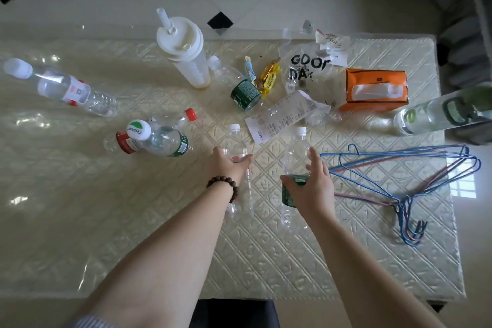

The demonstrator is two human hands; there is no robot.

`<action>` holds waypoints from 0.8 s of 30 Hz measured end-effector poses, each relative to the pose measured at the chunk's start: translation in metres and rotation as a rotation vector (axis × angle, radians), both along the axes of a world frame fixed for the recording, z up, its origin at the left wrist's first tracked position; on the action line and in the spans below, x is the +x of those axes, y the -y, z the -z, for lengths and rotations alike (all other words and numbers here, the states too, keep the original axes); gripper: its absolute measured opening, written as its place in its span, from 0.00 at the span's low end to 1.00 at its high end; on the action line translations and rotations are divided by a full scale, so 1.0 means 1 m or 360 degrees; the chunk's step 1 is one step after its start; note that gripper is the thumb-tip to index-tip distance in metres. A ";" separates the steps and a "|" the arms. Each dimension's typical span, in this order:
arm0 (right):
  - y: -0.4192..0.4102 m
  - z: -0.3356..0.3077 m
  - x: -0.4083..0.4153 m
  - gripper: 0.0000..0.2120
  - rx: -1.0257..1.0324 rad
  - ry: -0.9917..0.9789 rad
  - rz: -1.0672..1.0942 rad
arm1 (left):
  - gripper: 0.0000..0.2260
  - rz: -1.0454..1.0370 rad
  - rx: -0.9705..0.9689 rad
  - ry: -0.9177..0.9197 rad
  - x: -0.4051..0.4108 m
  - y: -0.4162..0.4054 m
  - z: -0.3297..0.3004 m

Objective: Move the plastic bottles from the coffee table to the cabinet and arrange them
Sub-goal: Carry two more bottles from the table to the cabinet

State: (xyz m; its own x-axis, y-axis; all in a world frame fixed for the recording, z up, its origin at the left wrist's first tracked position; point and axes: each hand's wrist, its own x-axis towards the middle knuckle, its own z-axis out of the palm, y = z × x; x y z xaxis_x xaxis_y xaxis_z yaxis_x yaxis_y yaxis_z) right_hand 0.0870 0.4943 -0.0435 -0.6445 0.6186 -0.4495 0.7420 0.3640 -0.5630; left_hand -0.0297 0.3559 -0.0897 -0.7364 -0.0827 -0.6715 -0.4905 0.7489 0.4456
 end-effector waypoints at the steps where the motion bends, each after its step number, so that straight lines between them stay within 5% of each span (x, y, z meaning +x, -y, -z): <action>1: 0.001 -0.006 -0.001 0.41 0.0001 -0.0012 0.0006 | 0.30 0.0044 0.0025 -0.0043 0.001 0.002 -0.008; 14: 0.021 -0.188 0.004 0.41 0.0030 -0.0353 0.0132 | 0.33 0.0225 0.0592 -0.0623 0.021 0.031 -0.210; 24: 0.077 -0.299 0.058 0.41 0.0281 -0.0621 0.0260 | 0.32 0.0550 0.0738 -0.1004 0.030 0.075 -0.331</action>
